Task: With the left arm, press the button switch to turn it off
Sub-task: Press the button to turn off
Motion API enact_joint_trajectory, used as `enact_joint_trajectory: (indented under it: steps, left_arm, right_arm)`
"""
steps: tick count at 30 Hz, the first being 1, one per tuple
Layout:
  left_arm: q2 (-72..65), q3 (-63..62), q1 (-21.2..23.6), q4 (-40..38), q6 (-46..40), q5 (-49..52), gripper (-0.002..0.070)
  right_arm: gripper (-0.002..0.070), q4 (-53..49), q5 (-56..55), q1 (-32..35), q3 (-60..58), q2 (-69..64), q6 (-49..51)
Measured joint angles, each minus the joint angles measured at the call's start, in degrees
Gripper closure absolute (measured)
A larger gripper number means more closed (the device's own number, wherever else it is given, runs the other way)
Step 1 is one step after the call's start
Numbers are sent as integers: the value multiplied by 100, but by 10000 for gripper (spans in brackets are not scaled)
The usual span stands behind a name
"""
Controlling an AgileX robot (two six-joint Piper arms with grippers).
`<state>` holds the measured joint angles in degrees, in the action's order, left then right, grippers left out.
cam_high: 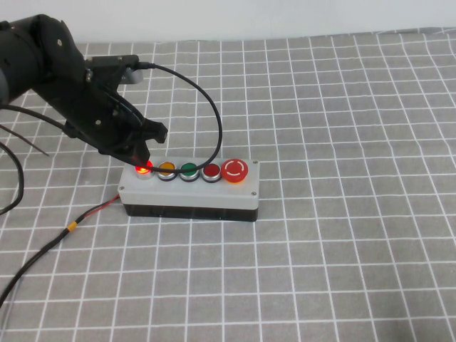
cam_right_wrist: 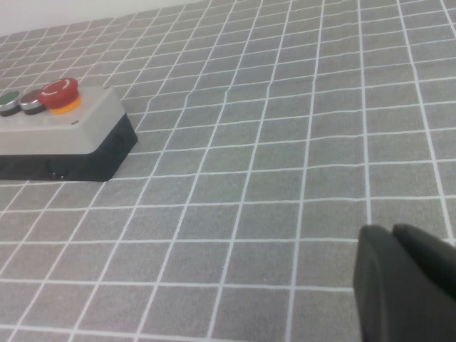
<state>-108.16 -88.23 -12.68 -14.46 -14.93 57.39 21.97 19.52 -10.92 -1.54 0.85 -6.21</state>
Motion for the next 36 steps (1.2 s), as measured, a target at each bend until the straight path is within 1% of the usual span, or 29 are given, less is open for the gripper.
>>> enact_joint_trajectory:
  steps: [26, 32, 36]
  left_arm:
    - [-41, -61, -13, 23, -22, 44, 678]
    - [580, 9, -165, 133, -183, -356, 678]
    - [1312, 20, -290, 133, -234, -568, 678]
  right_arm:
    - [694, 0, 0, 0, 0, 0, 0]
    - [694, 0, 0, 0, 0, 0, 0]
    - [694, 0, 0, 0, 0, 0, 0]
